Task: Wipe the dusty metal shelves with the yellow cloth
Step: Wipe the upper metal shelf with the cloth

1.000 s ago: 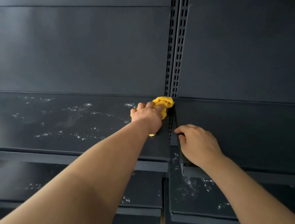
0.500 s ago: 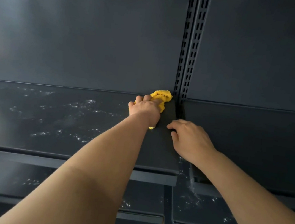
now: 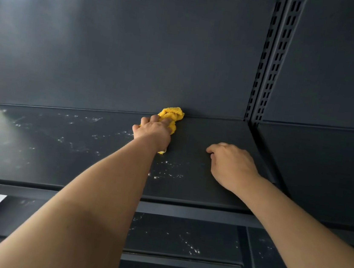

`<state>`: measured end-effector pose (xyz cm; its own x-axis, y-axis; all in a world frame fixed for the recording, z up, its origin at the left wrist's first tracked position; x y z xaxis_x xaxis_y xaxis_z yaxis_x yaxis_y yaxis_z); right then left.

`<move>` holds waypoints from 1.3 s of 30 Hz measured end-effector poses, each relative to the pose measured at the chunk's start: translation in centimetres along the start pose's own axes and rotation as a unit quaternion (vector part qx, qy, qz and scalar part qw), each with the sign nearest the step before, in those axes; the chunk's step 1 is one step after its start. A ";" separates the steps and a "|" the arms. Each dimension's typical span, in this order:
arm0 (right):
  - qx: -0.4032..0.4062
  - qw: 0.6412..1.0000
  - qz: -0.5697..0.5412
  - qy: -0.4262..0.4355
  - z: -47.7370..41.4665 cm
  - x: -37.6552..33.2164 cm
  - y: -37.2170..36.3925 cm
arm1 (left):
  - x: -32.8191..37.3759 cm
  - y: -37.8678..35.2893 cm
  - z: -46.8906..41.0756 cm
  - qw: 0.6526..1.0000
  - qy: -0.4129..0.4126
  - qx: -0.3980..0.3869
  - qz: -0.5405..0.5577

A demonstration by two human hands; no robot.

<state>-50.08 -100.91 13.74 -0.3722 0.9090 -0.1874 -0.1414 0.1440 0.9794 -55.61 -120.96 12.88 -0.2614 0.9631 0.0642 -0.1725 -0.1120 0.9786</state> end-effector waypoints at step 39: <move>0.067 0.992 -0.099 -0.046 11.9 8.1 1.7 | 13.1 -3.1 10.7 0.997 -0.059 -0.051 0.025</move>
<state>-42.39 -88.66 14.82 -0.2634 0.8886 -0.3756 -0.0776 0.3686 0.9264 -48.35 -105.33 12.78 -0.1596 0.9771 0.1406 -0.2599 -0.1790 0.9489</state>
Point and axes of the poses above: each hand's wrist, its own z-axis away from the middle knuckle, its own y-axis out of the back of the hand, x = y × z, the point moved 7 cm from there along -z, towards the middle knuckle, and after that the axes turned 13 degrees about -x, right-handed, at the moved point
